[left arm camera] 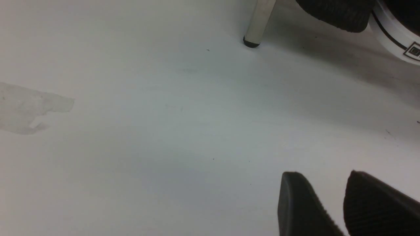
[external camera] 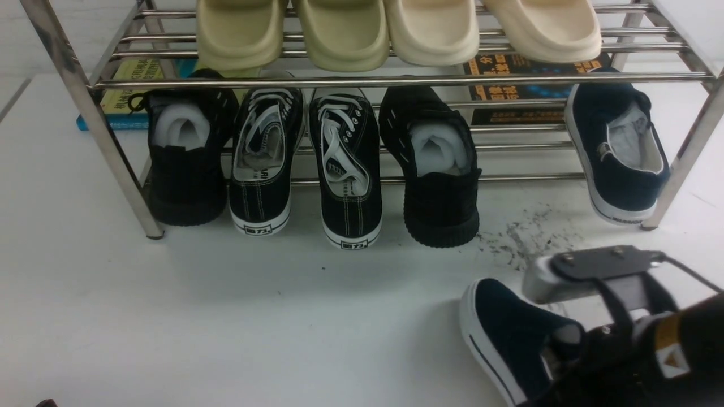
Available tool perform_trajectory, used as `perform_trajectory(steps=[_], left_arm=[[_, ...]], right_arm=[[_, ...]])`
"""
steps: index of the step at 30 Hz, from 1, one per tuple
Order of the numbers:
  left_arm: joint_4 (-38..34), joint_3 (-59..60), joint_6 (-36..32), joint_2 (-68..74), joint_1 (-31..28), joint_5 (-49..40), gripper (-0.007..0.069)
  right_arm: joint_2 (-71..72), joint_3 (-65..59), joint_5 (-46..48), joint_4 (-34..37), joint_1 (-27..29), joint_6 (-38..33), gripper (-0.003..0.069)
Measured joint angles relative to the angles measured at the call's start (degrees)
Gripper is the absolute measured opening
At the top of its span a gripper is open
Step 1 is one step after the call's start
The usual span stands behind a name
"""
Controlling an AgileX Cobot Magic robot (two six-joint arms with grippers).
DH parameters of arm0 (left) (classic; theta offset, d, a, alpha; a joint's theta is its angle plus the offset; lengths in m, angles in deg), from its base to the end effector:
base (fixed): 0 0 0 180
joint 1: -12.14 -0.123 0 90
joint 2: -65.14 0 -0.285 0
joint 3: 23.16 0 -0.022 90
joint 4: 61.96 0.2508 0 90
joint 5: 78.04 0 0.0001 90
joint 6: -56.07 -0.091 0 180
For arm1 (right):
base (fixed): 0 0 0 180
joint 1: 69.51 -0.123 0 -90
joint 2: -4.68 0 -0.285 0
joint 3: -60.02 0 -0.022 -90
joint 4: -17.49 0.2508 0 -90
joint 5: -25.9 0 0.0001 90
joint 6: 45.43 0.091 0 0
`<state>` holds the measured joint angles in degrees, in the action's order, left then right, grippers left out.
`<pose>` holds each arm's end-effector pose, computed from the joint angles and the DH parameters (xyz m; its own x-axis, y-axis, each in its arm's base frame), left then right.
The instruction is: Take the shoes off the shelf with your hand on the white table.
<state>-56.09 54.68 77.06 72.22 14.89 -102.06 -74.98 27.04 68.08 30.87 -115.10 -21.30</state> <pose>0.0512 0.0013 0.1728 -0.3128 -0.2544 -0.9151 -0.0786 0.9671 -0.2420 0.1495 0.1728 0.2463 -0.9434 -0.1711 -0.2840 -0.2706 0.8923 0.3613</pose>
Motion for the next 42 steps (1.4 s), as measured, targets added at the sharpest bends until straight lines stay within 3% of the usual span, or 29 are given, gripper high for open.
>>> perform_trajectory(steps=[12,30,36,42], left_arm=[[0.00,0.00,0.00,0.00,0.00,0.00,0.0242],[0.00,0.00,0.00,0.00,0.00,0.00,0.0242],[0.00,0.00,0.00,0.00,0.00,0.00,0.0242],[0.00,0.00,0.00,0.00,0.00,0.00,0.0242]], right_arm=[[-17.94,5.28,-4.25,2.98,-1.43,0.54,0.0020],[-20.40,13.88,-7.86,-0.05,-1.00,-7.37,0.0024],[-23.30,12.37,-9.59,-0.33,-6.52,-8.22,0.0024],[-25.86,12.30,-12.30,0.34,-7.76,-6.69,0.0025]])
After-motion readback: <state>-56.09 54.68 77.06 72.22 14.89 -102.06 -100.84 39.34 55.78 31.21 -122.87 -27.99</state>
